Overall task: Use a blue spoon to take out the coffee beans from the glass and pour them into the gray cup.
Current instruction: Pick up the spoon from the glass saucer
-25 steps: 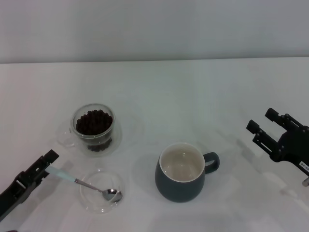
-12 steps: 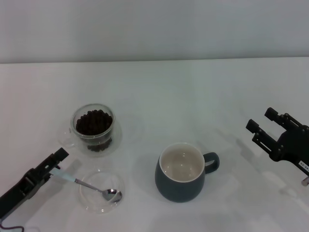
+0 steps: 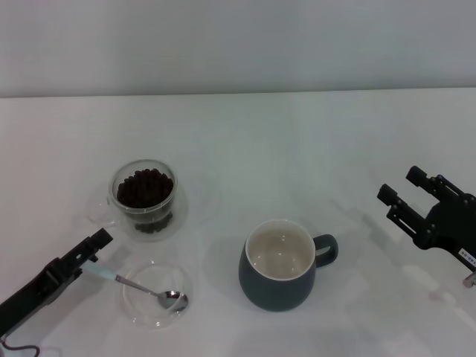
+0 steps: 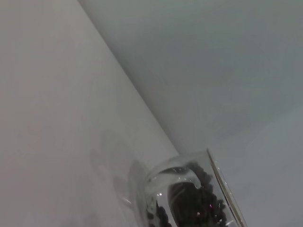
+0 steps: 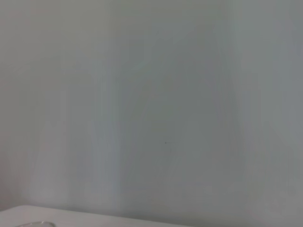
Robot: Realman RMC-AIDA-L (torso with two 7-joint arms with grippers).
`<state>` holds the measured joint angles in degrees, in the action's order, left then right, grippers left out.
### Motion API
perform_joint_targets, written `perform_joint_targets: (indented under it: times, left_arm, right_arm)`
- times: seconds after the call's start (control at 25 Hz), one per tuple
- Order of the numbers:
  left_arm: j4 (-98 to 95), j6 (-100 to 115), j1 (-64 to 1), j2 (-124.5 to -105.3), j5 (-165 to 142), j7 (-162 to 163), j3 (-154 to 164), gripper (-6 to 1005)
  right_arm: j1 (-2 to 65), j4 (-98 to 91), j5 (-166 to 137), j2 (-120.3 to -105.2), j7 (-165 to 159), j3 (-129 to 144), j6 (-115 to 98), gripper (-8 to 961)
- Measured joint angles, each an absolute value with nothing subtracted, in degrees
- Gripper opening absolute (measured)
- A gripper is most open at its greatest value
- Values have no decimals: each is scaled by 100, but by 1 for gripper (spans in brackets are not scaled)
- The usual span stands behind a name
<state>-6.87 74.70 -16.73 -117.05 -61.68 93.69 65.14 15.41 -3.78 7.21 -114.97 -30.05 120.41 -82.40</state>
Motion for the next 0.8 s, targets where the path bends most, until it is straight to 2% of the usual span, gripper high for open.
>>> perform_joint_targets:
  times: [0.6,0.8]
  left_arm:
    - [-789,7513,-1595,-11695,-6160,9327,6514,877]
    - [-784,7513,-1588,-11696,-6162,9342,6512,790]
  right_arm:
    - [1572,-427,735,-11503,-3023,11979,-8122,664]
    - [1574,-444,724,-11505,-3023,11979,-8096,664]
